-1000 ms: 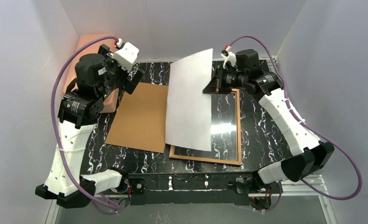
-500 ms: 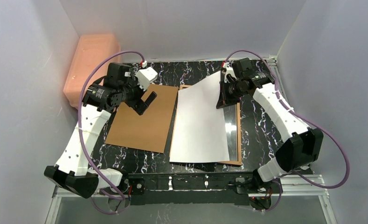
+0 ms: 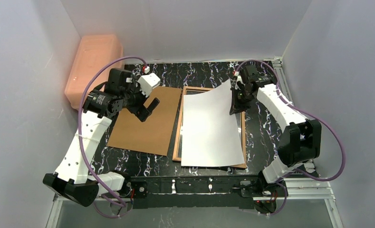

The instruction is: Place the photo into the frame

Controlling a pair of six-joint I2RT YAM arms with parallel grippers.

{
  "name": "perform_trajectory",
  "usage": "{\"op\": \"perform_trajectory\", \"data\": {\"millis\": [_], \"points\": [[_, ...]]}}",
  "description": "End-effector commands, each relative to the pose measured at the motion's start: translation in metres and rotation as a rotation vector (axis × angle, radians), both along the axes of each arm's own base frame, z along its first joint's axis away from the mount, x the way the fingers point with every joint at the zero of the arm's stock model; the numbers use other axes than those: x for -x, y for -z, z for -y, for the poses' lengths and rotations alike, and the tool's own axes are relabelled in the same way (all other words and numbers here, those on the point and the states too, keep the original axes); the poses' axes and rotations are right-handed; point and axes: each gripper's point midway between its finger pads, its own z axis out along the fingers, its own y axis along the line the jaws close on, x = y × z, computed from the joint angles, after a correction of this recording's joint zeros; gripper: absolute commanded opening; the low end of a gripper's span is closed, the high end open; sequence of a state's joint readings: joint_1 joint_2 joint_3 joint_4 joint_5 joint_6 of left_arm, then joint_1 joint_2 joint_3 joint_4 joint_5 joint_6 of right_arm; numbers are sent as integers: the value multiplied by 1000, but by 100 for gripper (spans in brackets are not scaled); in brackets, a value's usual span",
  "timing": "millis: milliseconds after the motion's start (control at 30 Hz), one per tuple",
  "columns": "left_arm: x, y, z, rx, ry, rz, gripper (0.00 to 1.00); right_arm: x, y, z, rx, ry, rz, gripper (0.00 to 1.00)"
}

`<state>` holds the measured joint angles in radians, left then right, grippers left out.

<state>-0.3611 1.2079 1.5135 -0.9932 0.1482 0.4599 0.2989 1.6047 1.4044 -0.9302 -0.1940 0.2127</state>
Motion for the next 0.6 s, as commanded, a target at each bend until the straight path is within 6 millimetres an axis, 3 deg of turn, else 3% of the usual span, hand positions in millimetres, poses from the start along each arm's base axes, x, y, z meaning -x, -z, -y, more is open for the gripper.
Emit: {"op": "perform_trajectory", "data": {"millis": [0,233,567], "points": [[7,3,0,22,-8,-22,98,-17,-3,7,-10,70,85,1],[8,3,1,28,-17,-30,98,-22,12,16,2,114,86,1],[14,3,-2,23,-21,-36,98,-39,11,16,-5,125,151,1]]}}
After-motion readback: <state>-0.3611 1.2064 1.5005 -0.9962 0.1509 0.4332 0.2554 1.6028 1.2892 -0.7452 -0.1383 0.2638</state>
